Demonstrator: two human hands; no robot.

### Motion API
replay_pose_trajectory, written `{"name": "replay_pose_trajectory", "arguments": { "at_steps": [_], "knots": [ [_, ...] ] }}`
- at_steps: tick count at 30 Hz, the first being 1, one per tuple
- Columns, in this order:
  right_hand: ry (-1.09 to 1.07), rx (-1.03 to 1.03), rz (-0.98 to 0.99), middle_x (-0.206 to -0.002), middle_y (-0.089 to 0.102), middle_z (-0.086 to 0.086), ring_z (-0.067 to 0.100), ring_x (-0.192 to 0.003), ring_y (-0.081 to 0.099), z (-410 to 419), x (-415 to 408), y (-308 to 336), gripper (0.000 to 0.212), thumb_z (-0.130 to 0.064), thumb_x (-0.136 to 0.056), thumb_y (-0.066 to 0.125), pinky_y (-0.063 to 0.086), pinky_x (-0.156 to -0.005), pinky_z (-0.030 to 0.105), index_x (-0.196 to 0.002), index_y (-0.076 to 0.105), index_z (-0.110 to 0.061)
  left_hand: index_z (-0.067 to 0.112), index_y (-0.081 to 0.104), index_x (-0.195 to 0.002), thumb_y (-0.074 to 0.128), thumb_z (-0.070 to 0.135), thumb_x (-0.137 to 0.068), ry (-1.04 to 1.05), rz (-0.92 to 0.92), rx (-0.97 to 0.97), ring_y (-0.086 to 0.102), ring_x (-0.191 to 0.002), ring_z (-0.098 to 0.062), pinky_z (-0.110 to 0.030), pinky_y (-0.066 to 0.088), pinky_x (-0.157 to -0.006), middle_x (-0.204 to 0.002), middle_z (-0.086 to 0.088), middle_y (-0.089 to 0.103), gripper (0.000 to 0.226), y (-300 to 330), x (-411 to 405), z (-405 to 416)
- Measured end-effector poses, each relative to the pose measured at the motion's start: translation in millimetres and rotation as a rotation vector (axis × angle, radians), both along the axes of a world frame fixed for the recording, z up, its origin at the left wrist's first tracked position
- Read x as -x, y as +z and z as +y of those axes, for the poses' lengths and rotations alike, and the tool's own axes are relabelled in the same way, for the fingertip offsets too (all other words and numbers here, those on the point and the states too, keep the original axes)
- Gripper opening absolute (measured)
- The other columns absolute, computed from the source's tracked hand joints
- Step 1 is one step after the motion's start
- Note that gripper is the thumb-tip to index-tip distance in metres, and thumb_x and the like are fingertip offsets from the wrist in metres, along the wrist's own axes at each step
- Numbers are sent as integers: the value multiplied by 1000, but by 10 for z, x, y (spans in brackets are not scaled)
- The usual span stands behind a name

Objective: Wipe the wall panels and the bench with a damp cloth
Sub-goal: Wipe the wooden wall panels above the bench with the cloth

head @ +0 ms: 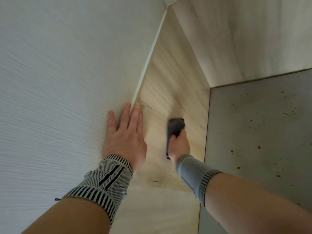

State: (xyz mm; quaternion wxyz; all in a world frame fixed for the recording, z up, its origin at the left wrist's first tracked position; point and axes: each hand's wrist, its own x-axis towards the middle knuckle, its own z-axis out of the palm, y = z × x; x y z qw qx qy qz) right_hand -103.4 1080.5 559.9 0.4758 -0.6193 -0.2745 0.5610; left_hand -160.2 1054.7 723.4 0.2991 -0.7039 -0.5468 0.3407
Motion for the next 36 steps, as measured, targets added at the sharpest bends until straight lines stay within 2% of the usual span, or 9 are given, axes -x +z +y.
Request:
{"name": "replay_pose_trajectory", "arguments": {
  "at_steps": [2, 8, 11, 15, 21, 27, 29, 33, 36],
  "knots": [
    [75, 179, -72, -130, 55, 17, 31, -111, 55, 41, -74, -141, 41, -13, -101, 38, 39, -83, 29, -141, 34, -4, 1, -33, -141, 19, 28, -100, -15, 9, 34, -35, -143, -28, -62, -19, -111, -145, -9, -49, 71, -45, -53, 38],
    [49, -455, 226, -136, 51, 2, 15, -123, 51, 84, 111, 12, 42, -18, -97, 43, 42, -106, 32, -140, 43, -21, 1, -15, -152, 5, 34, -100, -38, 122, 163, -27, -147, -31, -57, -27, -105, -160, -17, -25, 65, -352, -339, 378],
    [31, -203, 120, -145, 43, 0, 21, -133, 43, 216, 11, -410, 43, -20, -102, 35, 35, -110, 29, -144, 37, -16, -4, -21, -147, 13, 27, -100, -48, 156, 177, -25, -148, -32, -60, -21, -110, -159, -19, -26, 66, -463, -377, 519],
    [174, 299, 112, -131, 52, 13, 32, -117, 53, 406, -262, -696, 40, -10, -104, 30, 45, -93, 32, -143, 36, -9, -5, -20, -148, 13, 24, -101, -37, 156, 202, -24, -148, -33, -62, -20, -110, -160, -18, -25, 64, -582, -472, 686],
    [0, -398, 152, -135, 54, 9, 26, -124, 51, 1133, -389, -276, 47, -20, -92, 40, 40, -109, 41, -138, 46, -18, 0, -15, -151, 17, 27, -102, -44, 173, 237, -19, -150, -31, -63, -18, -111, -162, -16, -19, 65, -742, -625, 915],
    [120, 161, -54, -139, 49, 16, 31, -117, 52, 1284, -555, -1019, 41, -11, -103, 33, 42, -93, 34, -143, 37, -4, -2, -12, -152, 18, 23, -100, -32, 188, 271, -20, -149, -33, -64, -18, -110, -161, -18, -21, 65, -855, -668, 982],
    [40, 126, 102, -142, 48, 10, 27, -119, 52, 1151, -432, -1014, 46, -15, -101, 35, 43, -100, 35, -146, 37, -14, -1, -12, -152, 19, 25, -101, -42, 204, 301, -19, -149, -33, -64, -17, -111, -162, -17, -20, 65, -899, -676, 992],
    [39, -347, 240, -147, 44, 1, 20, -136, 41, 629, -26, -895, 52, -30, -95, 40, 33, -114, 41, -146, 37, -23, 4, -12, -153, 18, 34, -102, -58, 234, 355, -18, -150, -32, -64, -18, -111, -163, -16, -15, 66, -988, -683, 1016],
    [72, -36, 57, -151, 39, 4, 21, -135, 41, 470, -95, -1190, 49, -20, -102, 33, 34, -113, 34, -151, 28, -15, 1, -8, -154, 19, 29, -101, -52, 266, 364, -19, -149, -33, -64, -17, -111, -162, -18, -18, 65, -1018, -698, 997]
  ]
}}
